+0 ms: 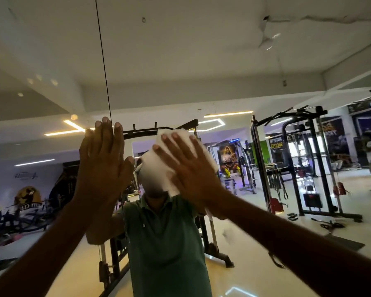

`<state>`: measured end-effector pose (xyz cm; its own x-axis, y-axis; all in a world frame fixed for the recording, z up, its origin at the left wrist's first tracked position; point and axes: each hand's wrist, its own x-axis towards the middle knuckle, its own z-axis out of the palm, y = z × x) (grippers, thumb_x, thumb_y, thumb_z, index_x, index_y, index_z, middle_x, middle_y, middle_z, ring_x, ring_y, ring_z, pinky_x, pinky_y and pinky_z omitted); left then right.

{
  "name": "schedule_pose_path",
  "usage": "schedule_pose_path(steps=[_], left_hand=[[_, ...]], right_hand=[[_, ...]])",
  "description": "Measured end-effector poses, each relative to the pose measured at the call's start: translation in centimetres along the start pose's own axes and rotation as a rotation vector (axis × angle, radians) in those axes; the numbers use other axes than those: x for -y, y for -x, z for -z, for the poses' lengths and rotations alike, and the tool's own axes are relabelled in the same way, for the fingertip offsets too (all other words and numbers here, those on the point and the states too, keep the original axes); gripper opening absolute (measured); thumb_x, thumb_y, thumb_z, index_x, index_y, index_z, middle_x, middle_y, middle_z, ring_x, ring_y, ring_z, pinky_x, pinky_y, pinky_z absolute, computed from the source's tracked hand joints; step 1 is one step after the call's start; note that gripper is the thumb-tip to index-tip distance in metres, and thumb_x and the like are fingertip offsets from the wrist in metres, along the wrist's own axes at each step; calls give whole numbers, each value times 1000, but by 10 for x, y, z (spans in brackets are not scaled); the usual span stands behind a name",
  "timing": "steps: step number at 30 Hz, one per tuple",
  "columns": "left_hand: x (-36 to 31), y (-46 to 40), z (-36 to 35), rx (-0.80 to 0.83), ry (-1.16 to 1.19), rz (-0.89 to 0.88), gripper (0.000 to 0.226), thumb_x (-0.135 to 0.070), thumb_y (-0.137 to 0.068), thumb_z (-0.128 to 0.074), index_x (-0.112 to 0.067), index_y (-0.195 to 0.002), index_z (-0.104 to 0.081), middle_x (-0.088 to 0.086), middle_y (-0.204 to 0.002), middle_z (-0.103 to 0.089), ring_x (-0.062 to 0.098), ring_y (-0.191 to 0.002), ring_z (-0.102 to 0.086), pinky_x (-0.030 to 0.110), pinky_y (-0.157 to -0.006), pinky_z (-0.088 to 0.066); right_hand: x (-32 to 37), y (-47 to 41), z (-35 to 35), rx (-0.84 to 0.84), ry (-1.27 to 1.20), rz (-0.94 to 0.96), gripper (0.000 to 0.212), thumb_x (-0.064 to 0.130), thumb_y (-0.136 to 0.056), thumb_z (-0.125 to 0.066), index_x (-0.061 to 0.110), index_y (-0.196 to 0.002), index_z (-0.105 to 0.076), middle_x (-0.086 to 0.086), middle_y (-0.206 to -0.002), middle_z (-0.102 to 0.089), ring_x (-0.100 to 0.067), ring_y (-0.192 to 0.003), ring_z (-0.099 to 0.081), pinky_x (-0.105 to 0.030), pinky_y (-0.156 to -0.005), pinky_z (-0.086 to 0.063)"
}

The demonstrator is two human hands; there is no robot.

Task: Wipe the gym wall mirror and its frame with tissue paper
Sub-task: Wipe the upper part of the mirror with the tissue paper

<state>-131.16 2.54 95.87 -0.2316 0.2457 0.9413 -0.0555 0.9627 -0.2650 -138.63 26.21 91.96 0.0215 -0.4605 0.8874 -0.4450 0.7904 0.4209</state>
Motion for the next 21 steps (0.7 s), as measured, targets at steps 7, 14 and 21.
schedule_pose_path(steps=[7, 14, 21], left_hand=[[-21, 13, -10, -13, -5, -119, 72, -46, -103, -23, -3, -161, -25, 26, -168, -19, 44, -156, -16, 63, -122, -21], [-28, 15, -14, -23, 1, -91, 68, -42, -103, -25, -7, -162, -25, 22, -169, -17, 41, -157, -14, 59, -125, -14], [-66, 28, -23, 62, -4, -89, 76, -57, -104, -7, -12, -164, -18, 21, -171, -5, 39, -159, -1, 61, -126, -11]], right_hand=[[-84, -42, 12, -235, 69, -724, 63, 44, -109, -22, 21, -167, -14, -16, -174, -10, -37, -161, -9, -62, -127, -13], [8, 72, -11, 22, -60, -122, 65, 44, -109, -31, 26, -168, -10, -9, -176, -1, -30, -162, 4, -64, -128, -4], [-96, 63, 1, -178, 20, -865, 71, 54, -109, -8, 16, -167, -19, -17, -174, -12, -38, -161, -10, -67, -124, -16]])
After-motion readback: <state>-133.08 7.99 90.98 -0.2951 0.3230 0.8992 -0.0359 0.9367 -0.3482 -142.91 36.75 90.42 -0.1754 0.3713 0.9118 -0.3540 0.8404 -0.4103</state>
